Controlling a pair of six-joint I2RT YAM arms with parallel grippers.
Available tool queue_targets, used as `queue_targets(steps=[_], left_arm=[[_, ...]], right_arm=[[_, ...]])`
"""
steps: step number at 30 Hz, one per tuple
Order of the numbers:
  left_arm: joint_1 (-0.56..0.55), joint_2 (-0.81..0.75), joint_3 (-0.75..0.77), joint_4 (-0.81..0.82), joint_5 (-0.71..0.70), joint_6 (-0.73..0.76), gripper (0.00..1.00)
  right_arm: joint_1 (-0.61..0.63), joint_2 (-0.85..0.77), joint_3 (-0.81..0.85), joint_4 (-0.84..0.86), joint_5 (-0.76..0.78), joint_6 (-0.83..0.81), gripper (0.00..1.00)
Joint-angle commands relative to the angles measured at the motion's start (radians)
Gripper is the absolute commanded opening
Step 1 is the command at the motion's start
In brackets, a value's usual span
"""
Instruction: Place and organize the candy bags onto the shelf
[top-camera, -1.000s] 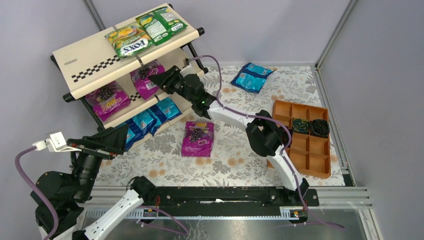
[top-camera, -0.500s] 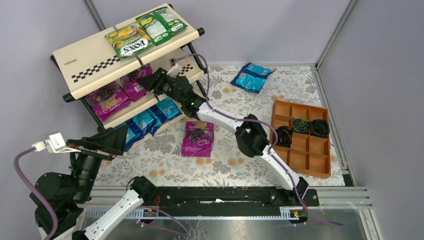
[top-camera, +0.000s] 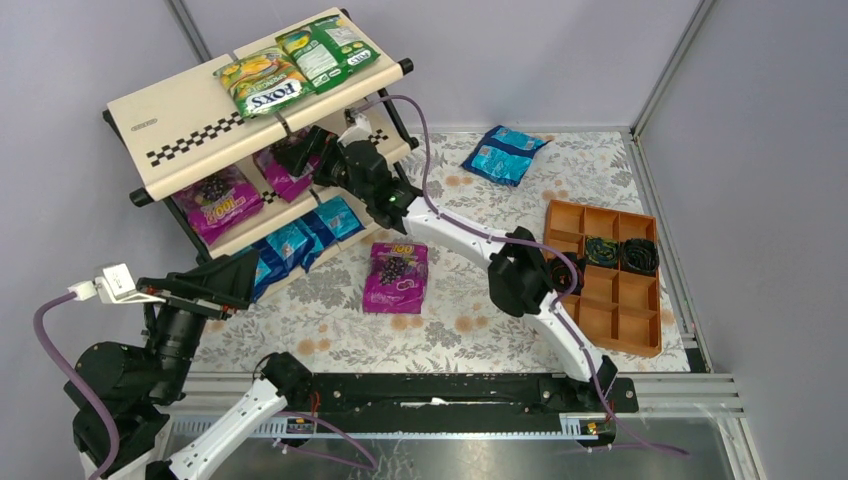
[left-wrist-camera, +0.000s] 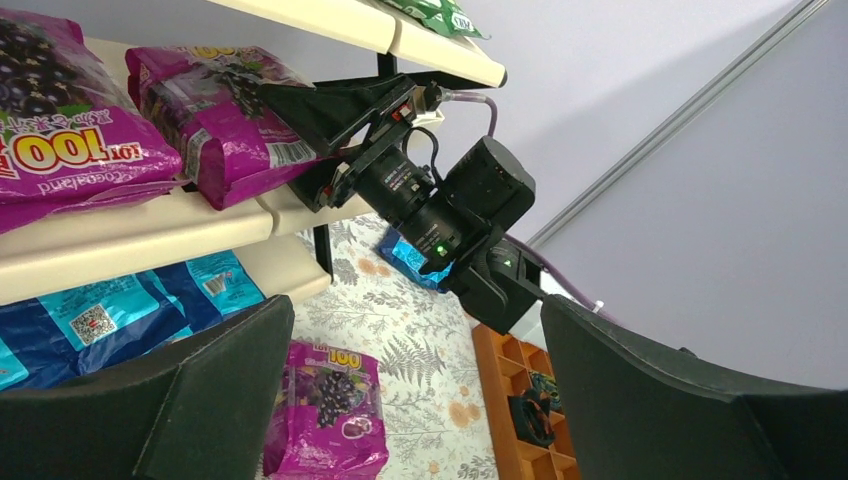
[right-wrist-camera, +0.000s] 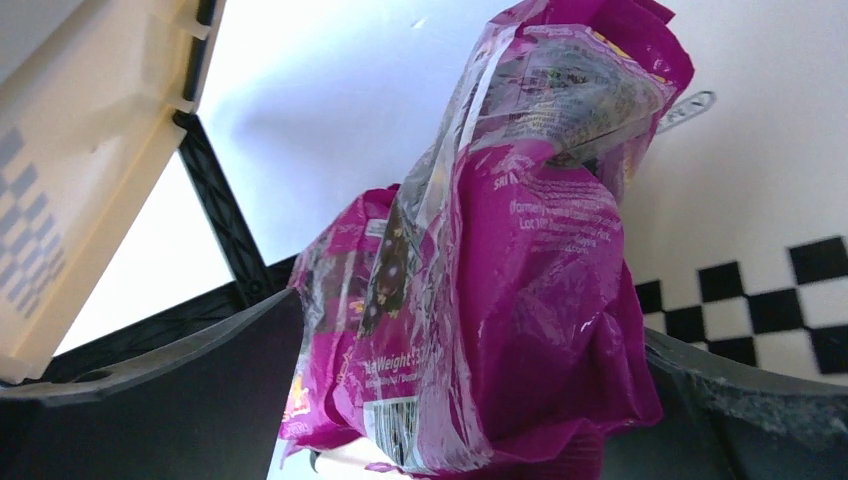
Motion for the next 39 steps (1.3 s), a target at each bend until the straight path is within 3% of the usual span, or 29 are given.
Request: queue_targets(steps=[1, 12, 23, 28, 39], left_arm=[[0.001, 0.018, -0.01, 0.013, 0.02, -0.01, 0.99], [0.0, 0.029, -0.028, 0.028, 0.039, -0.024, 0.99], [0.0, 0.037, -0.034, 0.042, 0.051, -0.024, 0.99], [0.0, 0.04, -0.037, 0.043, 0.057, -0.022, 0.99], [0.0, 0.024, -0.04, 0.043, 0.055, -0.017, 0.99]], right_arm=[[0.005, -0.106, -0.02, -0.115, 0.075, -0.068, 1.0], [0.006, -0.18, -0.059, -0.273, 0.133, -0.083, 1.0], [0.0, -0.28, -0.203, -0.215, 0.175, -0.166, 0.99], [-0.001, -0.252, -0.205, -0.177, 0.146, -0.176, 0.88], [-0.002, -0.164, -0.2, 0.015, -0.045, -0.369, 0.67]])
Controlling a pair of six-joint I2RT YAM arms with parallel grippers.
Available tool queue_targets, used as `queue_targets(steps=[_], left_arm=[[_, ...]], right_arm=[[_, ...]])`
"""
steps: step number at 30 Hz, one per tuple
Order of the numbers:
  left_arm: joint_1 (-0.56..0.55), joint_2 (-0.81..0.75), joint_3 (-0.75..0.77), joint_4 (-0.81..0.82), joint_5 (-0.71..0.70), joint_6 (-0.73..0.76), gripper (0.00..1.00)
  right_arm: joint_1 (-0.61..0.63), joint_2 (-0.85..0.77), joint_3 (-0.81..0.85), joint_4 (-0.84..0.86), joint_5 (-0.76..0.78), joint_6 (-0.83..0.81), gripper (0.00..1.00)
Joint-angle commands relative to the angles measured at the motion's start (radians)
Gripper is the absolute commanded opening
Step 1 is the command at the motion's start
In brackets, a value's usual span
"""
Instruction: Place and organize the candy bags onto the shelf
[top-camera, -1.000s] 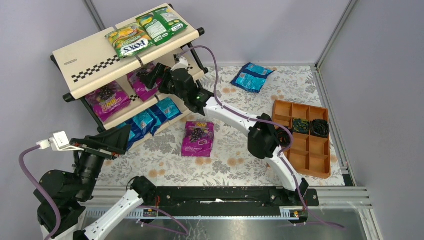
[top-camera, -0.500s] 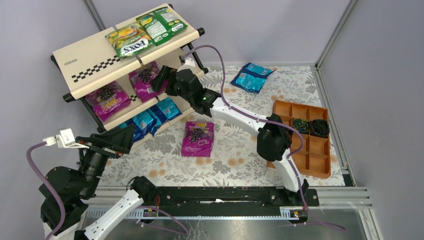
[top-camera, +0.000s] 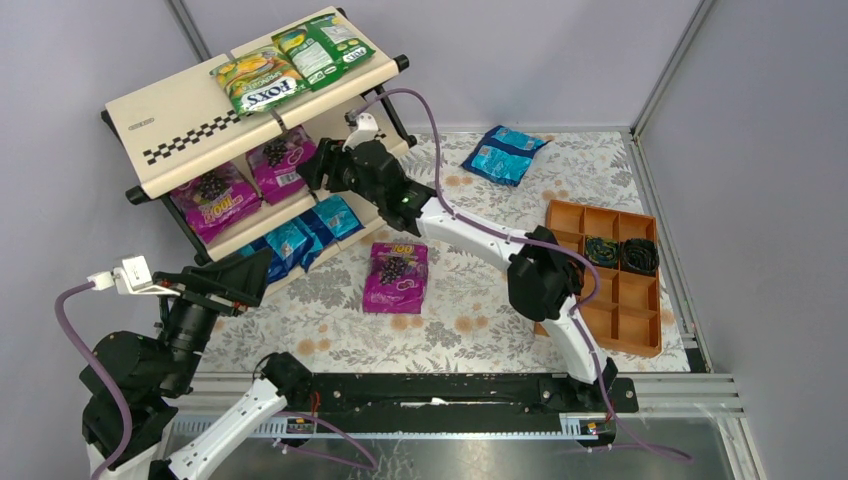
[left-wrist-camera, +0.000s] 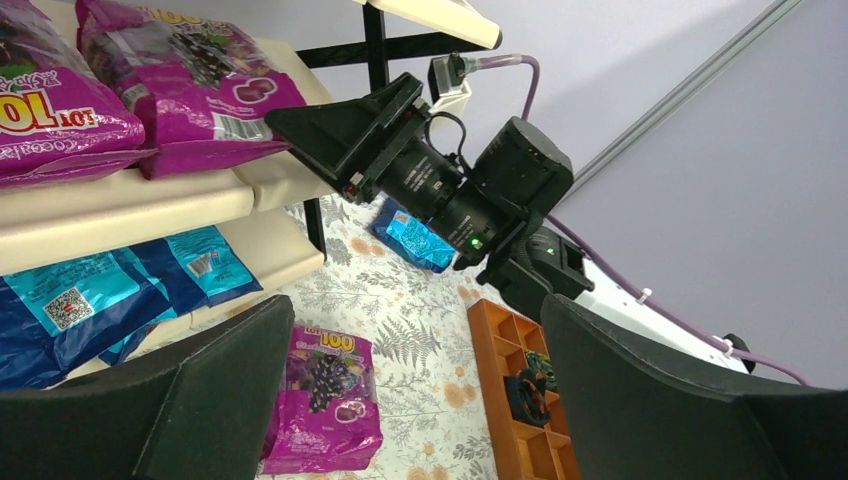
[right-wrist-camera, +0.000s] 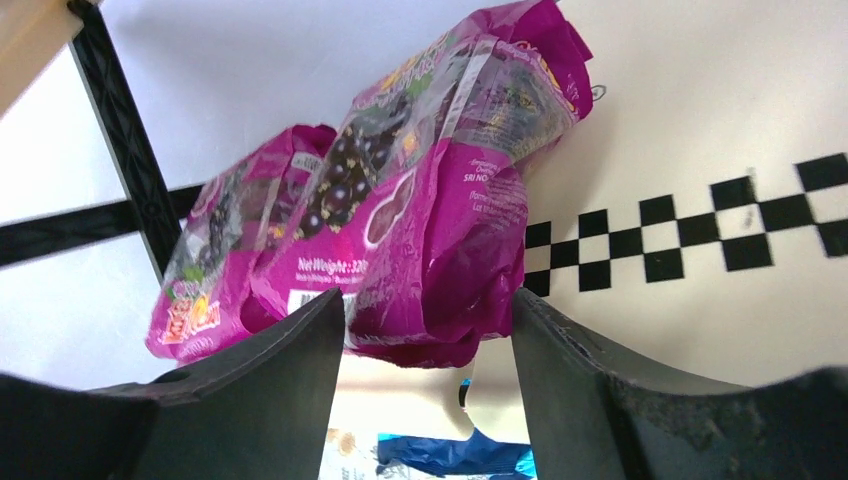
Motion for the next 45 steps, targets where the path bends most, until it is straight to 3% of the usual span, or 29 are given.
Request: queue_targets(steps=[1, 5, 8, 12, 17, 20, 23, 28, 33, 39, 45], left_arm=[[0.0, 0.006, -0.005, 0.038, 0.019, 0.009, 0.99], [0.001, 0.0, -0.005, 0.038, 0.019, 0.008, 0.99], [0.0, -0.001, -0.004, 0.033, 0.018, 0.006, 0.99], [0.0, -0.002, -0.009, 0.025, 0.013, 0.005, 0.99], [0.0, 0.007, -0.015, 0.027, 0.014, 0.004, 0.99], [0.0, 0.012, -0.019, 0.028, 0.014, -0.002, 0.99], [0.0, 0.011, -0.027, 0.027, 0.016, -0.007, 0.99], [0.0, 0.005, -0.068, 0.04, 0.012, -0.012, 0.99], [0.0, -0.007, -0.118, 0.045, -0.004, -0.034, 0.99], [0.0, 0.005, -0.242, 0.109, 0.075, -0.115, 0.99], [0.0, 0.074, -0.318, 0.145, 0.173, -0.205, 0.99]], right_arm=[[-0.002, 0.033, -0.002, 0.158, -0.103, -0.104, 0.67], [-0.003, 0.058, 0.022, 0.153, -0.141, -0.118, 0.66], [-0.003, 0.052, 0.053, 0.079, -0.074, -0.113, 0.68], [-0.003, 0.012, 0.085, -0.049, 0.039, -0.104, 0.75], [-0.004, -0.076, 0.08, -0.161, 0.055, -0.129, 0.91], [-0.003, -0.154, 0.034, -0.262, 0.052, -0.158, 0.94], [-0.004, -0.302, -0.132, -0.287, 0.038, -0.181, 0.97], [-0.002, -0.547, -0.544, -0.24, 0.002, -0.2, 1.0], [-0.004, -0.711, -0.928, -0.185, -0.048, -0.1, 1.0], [-0.008, -0.783, -1.252, 0.042, -0.135, 0.106, 1.0], [-0.021, -0.741, -1.369, 0.151, -0.162, 0.206, 0.99]])
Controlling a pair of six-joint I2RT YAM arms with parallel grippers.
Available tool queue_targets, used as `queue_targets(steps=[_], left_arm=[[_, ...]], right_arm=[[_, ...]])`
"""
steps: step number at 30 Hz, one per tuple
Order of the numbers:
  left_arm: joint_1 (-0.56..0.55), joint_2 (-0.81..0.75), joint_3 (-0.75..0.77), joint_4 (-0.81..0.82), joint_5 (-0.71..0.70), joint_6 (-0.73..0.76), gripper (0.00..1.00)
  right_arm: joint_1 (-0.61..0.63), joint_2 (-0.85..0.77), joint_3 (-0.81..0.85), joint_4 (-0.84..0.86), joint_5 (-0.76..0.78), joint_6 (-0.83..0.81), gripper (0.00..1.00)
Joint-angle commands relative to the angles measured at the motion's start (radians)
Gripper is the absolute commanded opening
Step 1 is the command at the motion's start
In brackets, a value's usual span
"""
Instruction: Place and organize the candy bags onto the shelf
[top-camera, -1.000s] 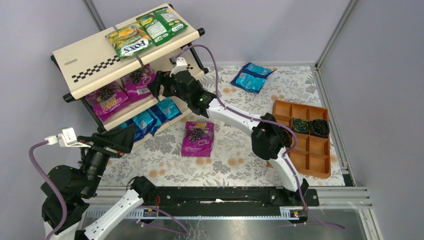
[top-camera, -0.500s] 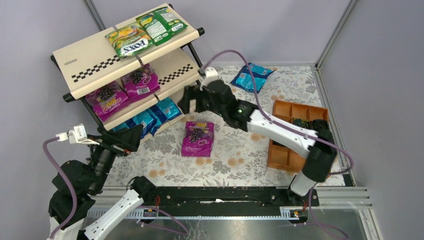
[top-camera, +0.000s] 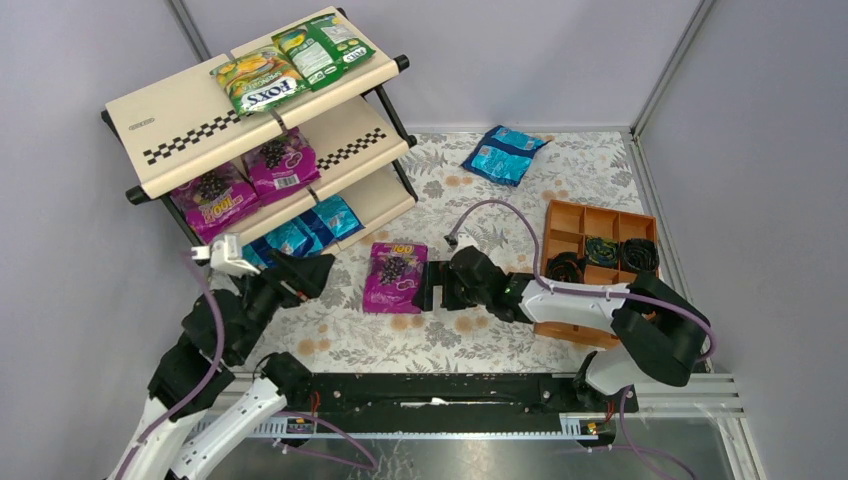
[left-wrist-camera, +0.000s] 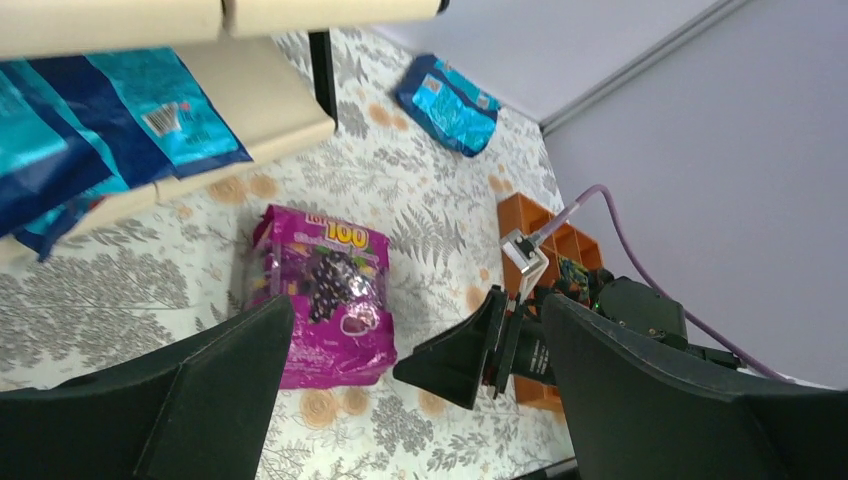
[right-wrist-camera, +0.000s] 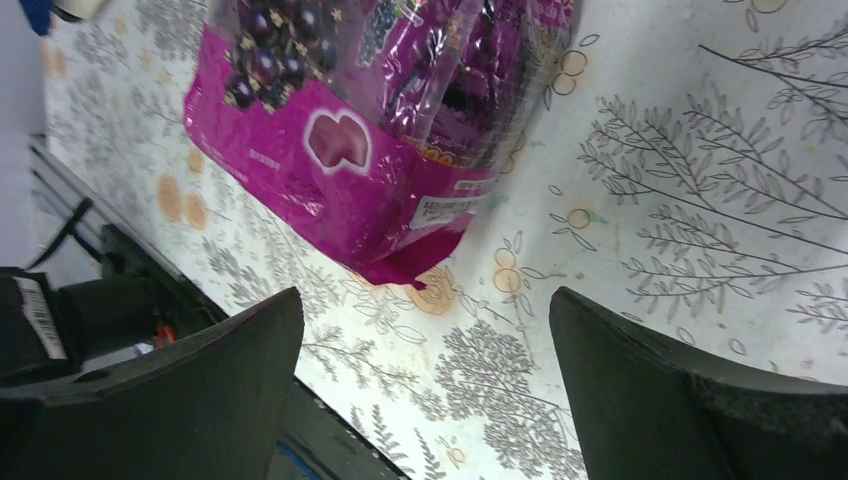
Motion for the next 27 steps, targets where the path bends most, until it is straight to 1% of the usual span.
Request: queue_targets(steps=[1, 2, 3, 5, 7, 13, 18, 21, 24, 27], left_arm=[[0.001, 0.058, -0.029, 0.081, 0.097, -0.076, 0.99], [0.0, 0.064, -0.037, 0.083, 0.104, -0.083, 0.99], [0.0, 0.068, -0.045, 0.09, 0.115, -0.087, 0.99], [0.001, 0.075, -0.059, 0.103, 0.133, -0.089, 0.99], [0.0, 0.088, -0.067, 0.112, 0.149, -0.09, 0.99], [0.0, 0.141, -0.064, 0.117, 0.173, -0.077, 0.99], [0.0, 0.169, -0.085, 0.167, 0.187, -0.083, 0.99], [0.0, 0.183, -0.079, 0.182, 0.195, -0.077, 0.99], [0.0, 0.193, -0.07, 0.174, 0.193, -0.066, 0.99], [0.0, 0.195, -0.073, 0.172, 0.198, -0.066, 0.99]], right_arm=[[-0.015, 0.024, -0.022, 0.224, -0.067, 0.114, 0.97], [-0.015, 0.046, -0.018, 0.259, -0.11, 0.12, 0.96], [-0.016, 0.065, -0.006, 0.282, -0.153, 0.118, 0.99], [-0.013, 0.108, 0.008, 0.31, -0.177, 0.127, 1.0], [-0.012, 0.155, 0.021, 0.303, -0.173, 0.133, 1.0], [0.003, 0.173, 0.052, 0.149, -0.039, 0.067, 1.0], [0.003, 0.217, 0.08, 0.086, 0.033, 0.039, 1.0], [0.002, 0.213, 0.069, 0.068, 0.089, 0.038, 0.99], [0.0, 0.173, 0.041, 0.066, 0.132, 0.012, 0.78], [-0.023, 0.129, 0.025, 0.032, 0.159, -0.033, 0.61]])
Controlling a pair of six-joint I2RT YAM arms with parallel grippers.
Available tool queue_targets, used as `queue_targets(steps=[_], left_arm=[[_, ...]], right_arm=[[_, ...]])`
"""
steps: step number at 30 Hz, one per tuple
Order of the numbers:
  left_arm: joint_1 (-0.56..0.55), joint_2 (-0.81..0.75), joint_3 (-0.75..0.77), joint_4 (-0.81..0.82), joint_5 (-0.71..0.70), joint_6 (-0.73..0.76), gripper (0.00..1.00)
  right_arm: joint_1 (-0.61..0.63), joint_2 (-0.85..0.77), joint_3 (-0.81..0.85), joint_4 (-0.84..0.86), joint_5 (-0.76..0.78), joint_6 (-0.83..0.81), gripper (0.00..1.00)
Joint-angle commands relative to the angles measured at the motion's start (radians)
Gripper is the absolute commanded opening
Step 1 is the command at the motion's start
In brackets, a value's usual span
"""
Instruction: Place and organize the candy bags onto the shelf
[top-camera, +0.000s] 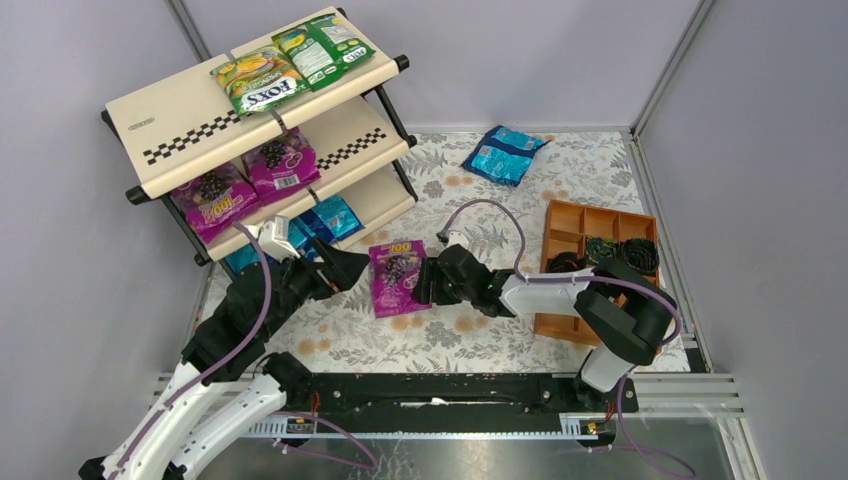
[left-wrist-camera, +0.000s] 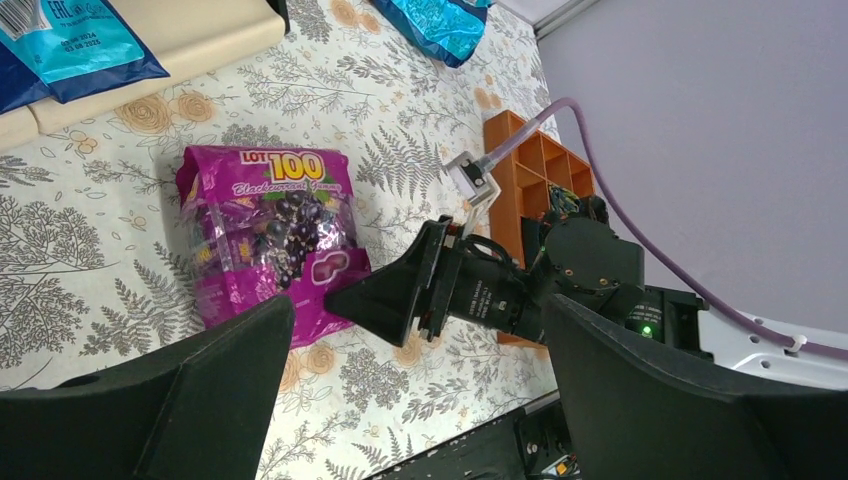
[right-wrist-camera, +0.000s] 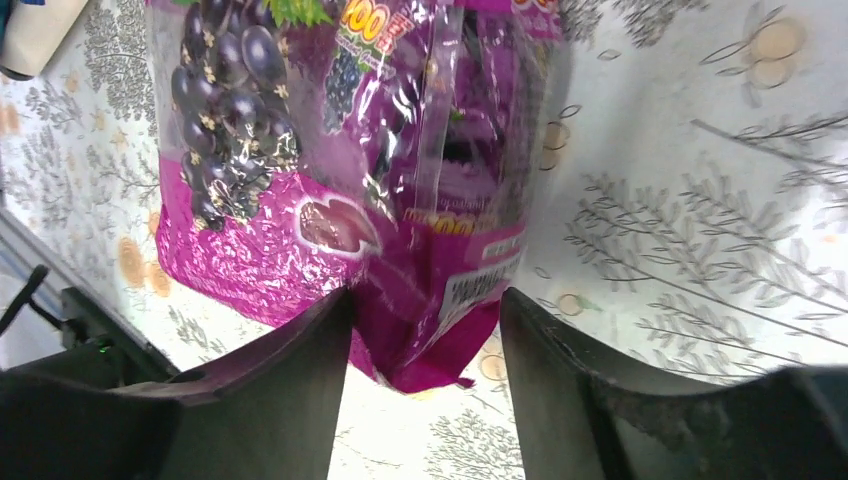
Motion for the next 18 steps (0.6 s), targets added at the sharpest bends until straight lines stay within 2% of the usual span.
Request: queue_targets(steps=[1, 4, 6, 9, 11, 12, 18], left_arm=[[0.0, 0.01, 0.007, 0.053, 0.018, 0.01, 0.99], [0.001, 0.02, 0.002, 0.062, 0.029, 0.014, 0.99], [0.0, 0.037, -0.001, 0.073, 0.048, 0.018, 0.99], [0.0, 0.078, -0.005, 0.1, 0.094, 0.023, 0.99], [0.0, 0.113, -0.016, 0.136, 0.138, 0.029, 0.99], [0.0, 0.134, -0.025, 0.164, 0.205, 0.038, 0.99], [-0.012, 0.363, -0.06, 0.328, 0.539, 0.089, 0.99]], right_arm=[[-0.039, -0.088, -0.037, -0.102, 0.126, -0.088, 0.58], [-0.108, -0.157, -0.059, -0.157, 0.163, -0.15, 0.56], [-0.149, -0.205, -0.052, -0.216, 0.209, -0.205, 0.61], [-0.2, -0.263, -0.024, -0.311, 0.248, -0.276, 0.76], [-0.218, -0.296, -0.01, -0.347, 0.228, -0.293, 0.96], [-0.22, -0.31, -0.01, -0.351, 0.203, -0.297, 0.99], [-0.232, -0.37, -0.062, -0.335, 0.063, -0.211, 1.0]])
